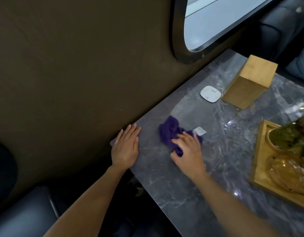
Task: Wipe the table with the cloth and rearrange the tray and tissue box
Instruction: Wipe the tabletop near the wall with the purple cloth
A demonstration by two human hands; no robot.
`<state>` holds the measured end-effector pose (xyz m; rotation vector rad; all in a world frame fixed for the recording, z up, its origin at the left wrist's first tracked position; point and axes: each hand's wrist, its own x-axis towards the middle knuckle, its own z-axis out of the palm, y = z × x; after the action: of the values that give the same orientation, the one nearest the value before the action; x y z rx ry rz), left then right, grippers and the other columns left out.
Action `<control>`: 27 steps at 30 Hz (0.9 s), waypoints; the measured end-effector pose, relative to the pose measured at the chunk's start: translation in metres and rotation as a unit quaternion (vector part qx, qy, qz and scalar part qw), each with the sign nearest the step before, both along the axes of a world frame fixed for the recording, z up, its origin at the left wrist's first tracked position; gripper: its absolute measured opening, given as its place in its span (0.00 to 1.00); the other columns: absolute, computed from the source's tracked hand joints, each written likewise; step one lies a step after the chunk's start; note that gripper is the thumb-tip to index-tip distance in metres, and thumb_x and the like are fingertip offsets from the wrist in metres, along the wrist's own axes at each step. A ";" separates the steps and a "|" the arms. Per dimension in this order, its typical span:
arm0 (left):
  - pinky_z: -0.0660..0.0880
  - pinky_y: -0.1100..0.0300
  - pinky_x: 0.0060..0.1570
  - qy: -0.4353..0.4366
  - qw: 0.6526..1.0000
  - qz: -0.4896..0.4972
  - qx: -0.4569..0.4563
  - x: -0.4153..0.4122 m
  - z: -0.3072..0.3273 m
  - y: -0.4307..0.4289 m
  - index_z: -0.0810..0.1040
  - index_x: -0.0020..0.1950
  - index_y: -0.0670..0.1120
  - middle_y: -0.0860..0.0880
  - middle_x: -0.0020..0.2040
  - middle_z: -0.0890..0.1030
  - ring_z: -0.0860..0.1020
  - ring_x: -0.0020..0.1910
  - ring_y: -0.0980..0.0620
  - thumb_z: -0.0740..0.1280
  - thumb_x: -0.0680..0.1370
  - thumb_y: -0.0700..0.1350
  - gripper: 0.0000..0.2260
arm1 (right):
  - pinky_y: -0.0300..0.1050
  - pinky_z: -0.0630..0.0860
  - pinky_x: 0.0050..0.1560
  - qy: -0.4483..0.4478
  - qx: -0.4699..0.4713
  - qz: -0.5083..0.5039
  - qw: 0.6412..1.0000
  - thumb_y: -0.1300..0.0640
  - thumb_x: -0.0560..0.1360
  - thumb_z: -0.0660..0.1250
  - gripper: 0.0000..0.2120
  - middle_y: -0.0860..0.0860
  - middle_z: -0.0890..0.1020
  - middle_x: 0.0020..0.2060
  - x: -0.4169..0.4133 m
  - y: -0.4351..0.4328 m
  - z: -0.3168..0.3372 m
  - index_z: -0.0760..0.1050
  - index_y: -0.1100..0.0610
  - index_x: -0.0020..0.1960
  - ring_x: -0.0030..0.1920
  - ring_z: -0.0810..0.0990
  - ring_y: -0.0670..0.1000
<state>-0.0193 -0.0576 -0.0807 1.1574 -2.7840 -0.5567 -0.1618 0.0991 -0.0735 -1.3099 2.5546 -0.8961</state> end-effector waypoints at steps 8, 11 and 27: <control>0.48 0.53 0.74 0.074 0.972 0.123 0.186 -0.006 0.025 0.001 0.62 0.72 0.52 0.52 0.75 0.61 0.54 0.75 0.53 0.51 0.82 0.48 0.18 | 0.49 0.61 0.66 -0.008 -0.051 0.162 0.986 0.56 0.59 0.65 0.12 0.47 0.83 0.45 0.091 0.003 -0.003 0.79 0.51 0.42 0.55 0.75 0.48; 0.45 0.55 0.75 0.048 0.984 0.066 0.160 -0.004 0.021 -0.003 0.62 0.72 0.50 0.51 0.76 0.61 0.53 0.75 0.55 0.54 0.81 0.48 0.19 | 0.48 0.61 0.65 -0.011 -0.029 0.197 0.980 0.55 0.59 0.64 0.11 0.45 0.83 0.45 0.110 0.009 -0.004 0.79 0.50 0.41 0.55 0.75 0.47; 0.43 0.50 0.75 -0.114 0.992 -0.044 0.032 -0.014 0.025 0.017 0.53 0.75 0.48 0.46 0.78 0.52 0.48 0.77 0.48 0.52 0.79 0.58 0.28 | 0.35 0.71 0.57 -0.419 -0.009 0.228 0.879 0.53 0.57 0.64 0.19 0.36 0.78 0.42 0.086 0.057 0.064 0.80 0.53 0.47 0.48 0.77 0.38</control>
<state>-0.0332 -0.0402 -0.0557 1.1842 -3.0456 -0.5585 -0.0753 0.1558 -0.0096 -1.1025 1.5013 -1.0640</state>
